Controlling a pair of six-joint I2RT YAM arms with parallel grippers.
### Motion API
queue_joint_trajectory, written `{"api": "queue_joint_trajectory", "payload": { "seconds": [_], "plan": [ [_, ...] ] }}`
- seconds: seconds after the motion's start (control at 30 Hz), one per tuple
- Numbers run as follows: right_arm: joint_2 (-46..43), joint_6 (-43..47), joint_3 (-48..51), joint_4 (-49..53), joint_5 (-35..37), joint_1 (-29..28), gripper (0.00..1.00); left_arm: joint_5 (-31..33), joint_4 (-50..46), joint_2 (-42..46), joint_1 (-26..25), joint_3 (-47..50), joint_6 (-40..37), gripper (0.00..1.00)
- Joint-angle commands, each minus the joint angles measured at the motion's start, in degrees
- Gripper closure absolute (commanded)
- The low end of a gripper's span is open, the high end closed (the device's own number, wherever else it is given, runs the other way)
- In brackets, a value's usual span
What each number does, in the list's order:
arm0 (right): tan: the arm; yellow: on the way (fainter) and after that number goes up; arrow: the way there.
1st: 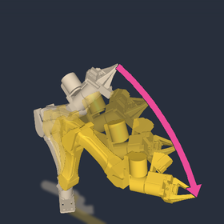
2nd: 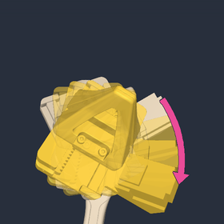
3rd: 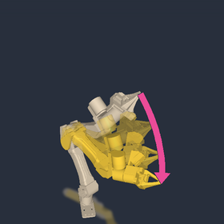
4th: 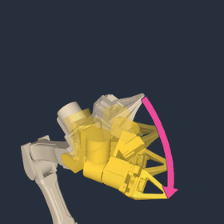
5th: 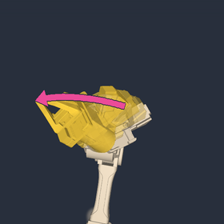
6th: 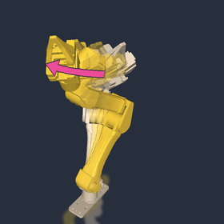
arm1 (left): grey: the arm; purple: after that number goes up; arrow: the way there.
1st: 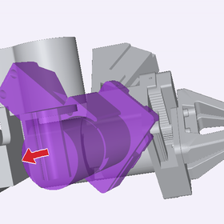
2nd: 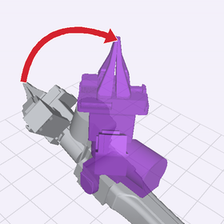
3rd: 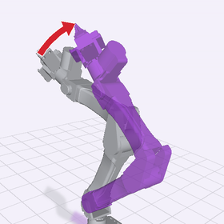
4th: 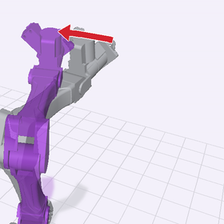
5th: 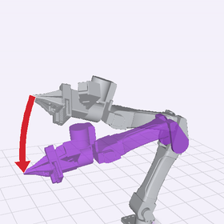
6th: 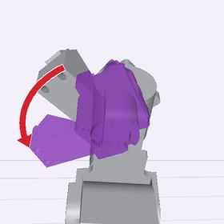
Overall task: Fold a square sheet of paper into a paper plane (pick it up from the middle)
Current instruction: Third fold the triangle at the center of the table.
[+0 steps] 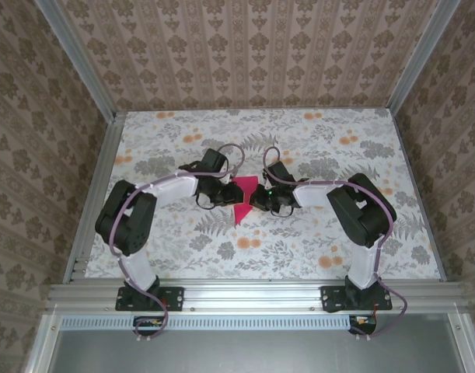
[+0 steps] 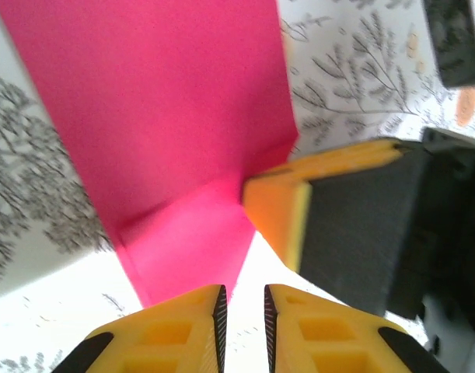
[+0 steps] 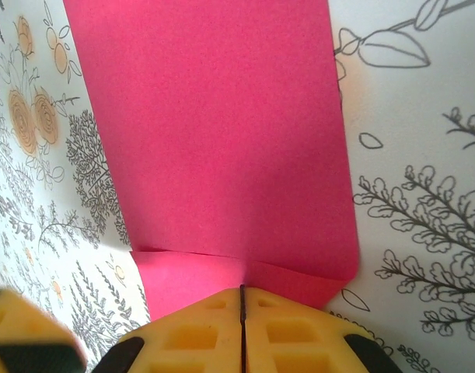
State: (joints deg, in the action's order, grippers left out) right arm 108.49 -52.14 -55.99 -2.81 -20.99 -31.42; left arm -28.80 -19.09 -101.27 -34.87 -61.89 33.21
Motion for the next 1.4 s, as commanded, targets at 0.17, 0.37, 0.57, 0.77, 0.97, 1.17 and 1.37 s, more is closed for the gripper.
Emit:
{"api": "queue_joint_trajectory", "payload": {
  "seconds": [0.17, 0.37, 0.57, 0.77, 0.97, 1.17, 1.37],
  "plan": [
    [1.52, -4.72, 1.81, 1.66, 4.75, -0.4, 0.9, -0.45, 1.75, -0.27, -3.37, 3.12, 4.07, 0.81],
    [1.5, -4.63, 1.83, 2.4, 5.04, -0.4, 0.9, 2.1, 0.18, -3.18, -3.36, 2.56, 4.15, 0.86],
    [1.54, -4.25, 1.45, 3.15, 5.44, -0.4, 0.9, 4.79, -2.79, -4.36, -3.03, 2.46, 3.01, 0.88],
    [1.02, -3.08, 1.12, 4.47, 6.45, -0.22, 0.89, 6.56, -2.93, -4.14, -1.87, 4.29, 3.03, 0.89],
    [-2.07, -0.04, -0.17, 1.46, 2.28, -0.31, 0.85, 6.91, -2.66, -4.8, -1.86, 5.23, 3.18, 0.92],
    [-4.35, 0.95, -0.9, 2.16, -0.49, -1.39, 0.87, 6.56, -1.73, -4.82, -1.86, 5.86, 3.57, 0.97],
    [-2.55, 0.24, -1.94, 3.07, -0.63, -2.83, 0.93, 5.77, -0.89, -4.99, -1.85, 6.08, 3.63, 0.99]
  ]
}}
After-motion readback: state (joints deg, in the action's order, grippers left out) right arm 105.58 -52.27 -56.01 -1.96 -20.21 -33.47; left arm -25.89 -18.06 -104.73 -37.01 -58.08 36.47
